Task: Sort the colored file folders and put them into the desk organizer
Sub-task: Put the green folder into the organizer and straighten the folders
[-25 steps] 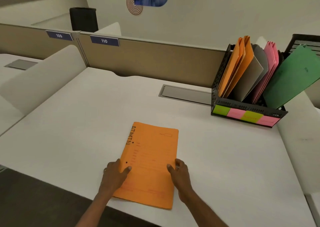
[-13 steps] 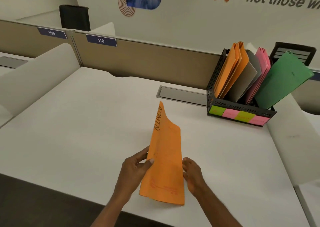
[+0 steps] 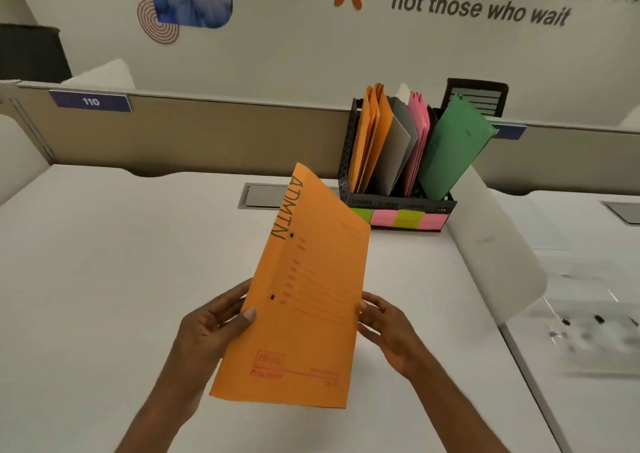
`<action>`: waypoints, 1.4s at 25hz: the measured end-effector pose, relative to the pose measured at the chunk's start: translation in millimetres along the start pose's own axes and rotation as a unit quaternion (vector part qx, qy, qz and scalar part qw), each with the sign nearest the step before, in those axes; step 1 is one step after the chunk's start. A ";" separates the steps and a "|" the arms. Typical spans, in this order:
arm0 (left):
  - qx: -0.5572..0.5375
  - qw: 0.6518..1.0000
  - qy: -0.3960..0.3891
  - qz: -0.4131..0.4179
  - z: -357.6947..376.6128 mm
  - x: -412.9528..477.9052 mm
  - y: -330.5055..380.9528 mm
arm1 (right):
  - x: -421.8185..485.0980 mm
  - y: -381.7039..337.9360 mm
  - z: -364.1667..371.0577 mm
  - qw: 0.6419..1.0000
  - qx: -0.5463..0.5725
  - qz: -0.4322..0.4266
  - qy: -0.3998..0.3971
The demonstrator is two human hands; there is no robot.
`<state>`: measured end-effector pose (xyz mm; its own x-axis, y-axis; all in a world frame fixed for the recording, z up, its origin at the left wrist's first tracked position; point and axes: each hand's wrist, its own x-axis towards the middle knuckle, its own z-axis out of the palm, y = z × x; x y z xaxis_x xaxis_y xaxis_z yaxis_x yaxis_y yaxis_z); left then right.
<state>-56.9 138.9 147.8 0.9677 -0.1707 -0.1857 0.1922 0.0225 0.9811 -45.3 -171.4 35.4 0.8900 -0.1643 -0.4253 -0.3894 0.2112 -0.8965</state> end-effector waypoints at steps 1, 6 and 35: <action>0.009 1.000 -0.011 -0.004 3.4 5.1 4.6 | -3.8 -12.6 -13.8 1.000 0.004 -0.015 0.005; 0.087 0.996 -0.005 0.001 45.1 54.8 -0.3 | -34.2 -74.4 -90.9 0.997 -0.019 -0.077 0.021; 0.363 0.855 -0.115 0.351 454.2 377.6 -18.6 | 163.4 -267.5 -206.4 0.783 -0.147 -0.440 0.415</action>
<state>230.7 -373.4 84.3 0.7291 -0.5574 0.3972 -0.6561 -0.4039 0.6374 155.4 -453.6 180.2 0.4312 -0.7169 0.5478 0.1409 -0.5462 -0.8257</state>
